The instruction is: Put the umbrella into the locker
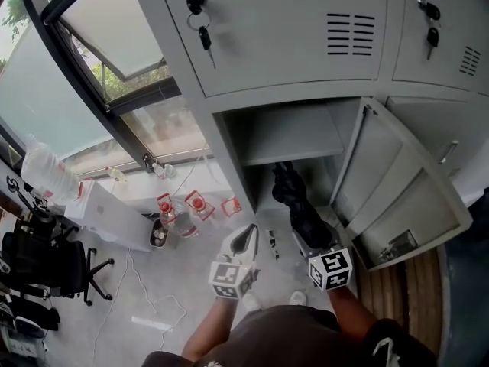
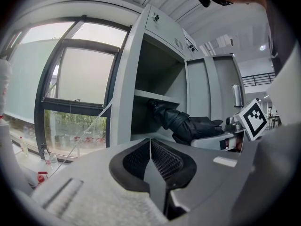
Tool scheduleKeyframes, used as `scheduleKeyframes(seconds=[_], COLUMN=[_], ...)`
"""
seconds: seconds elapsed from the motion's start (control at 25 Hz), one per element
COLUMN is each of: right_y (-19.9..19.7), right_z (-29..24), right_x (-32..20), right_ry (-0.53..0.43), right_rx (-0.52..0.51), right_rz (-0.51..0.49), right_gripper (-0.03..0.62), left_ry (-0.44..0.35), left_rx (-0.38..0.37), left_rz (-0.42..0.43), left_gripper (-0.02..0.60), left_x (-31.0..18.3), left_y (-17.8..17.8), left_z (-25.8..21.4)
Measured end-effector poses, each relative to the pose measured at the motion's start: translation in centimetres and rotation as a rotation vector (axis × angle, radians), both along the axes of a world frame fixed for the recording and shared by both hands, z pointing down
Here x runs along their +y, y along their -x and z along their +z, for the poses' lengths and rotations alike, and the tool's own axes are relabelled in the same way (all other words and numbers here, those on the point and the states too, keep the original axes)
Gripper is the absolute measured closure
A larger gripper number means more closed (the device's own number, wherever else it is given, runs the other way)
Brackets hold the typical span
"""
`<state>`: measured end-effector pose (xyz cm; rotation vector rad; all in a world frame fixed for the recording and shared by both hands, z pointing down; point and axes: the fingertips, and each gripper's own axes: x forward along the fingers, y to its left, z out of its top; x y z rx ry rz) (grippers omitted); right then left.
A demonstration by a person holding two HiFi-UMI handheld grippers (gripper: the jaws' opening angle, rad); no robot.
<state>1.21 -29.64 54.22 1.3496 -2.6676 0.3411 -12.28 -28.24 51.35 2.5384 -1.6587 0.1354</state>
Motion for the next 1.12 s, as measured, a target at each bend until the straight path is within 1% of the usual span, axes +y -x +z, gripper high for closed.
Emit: scheduleKeyframes(seconds=[0.32,0.44,0.72,1.0,1.12], right_y=[0.3,0.5,0.9,0.8,0.9], right_z=[0.9,0.7,0.6,0.3,0.2], right_x=[-1.3,-2.0,-3.5,-5.6,-6.6], right_ry=[0.029,0.027,0.030,0.027,0.029], right_rx=[0.043,0.055,0.071,0.085,0.093], right_rz=[0.075,0.096,0.162,0.210,0.224], right_gripper=[0.352,0.352,0.352,0.352,0.352], left_ry=[0.023,0.018,0.014,0.024,0.021], left_rx=[0.020,0.027,0.018,0.019,0.008], left_rz=[0.056,0.072,0.125,0.134,0.155], left_gripper=[0.573,0.574,0.574,0.574,0.574], left_x=[-1.5,-1.9,-2.3,-2.6,-2.4], left_y=[0.9,1.3,1.7,2.6,2.5], left_z=[0.9,1.0,1.1,1.6,1.6])
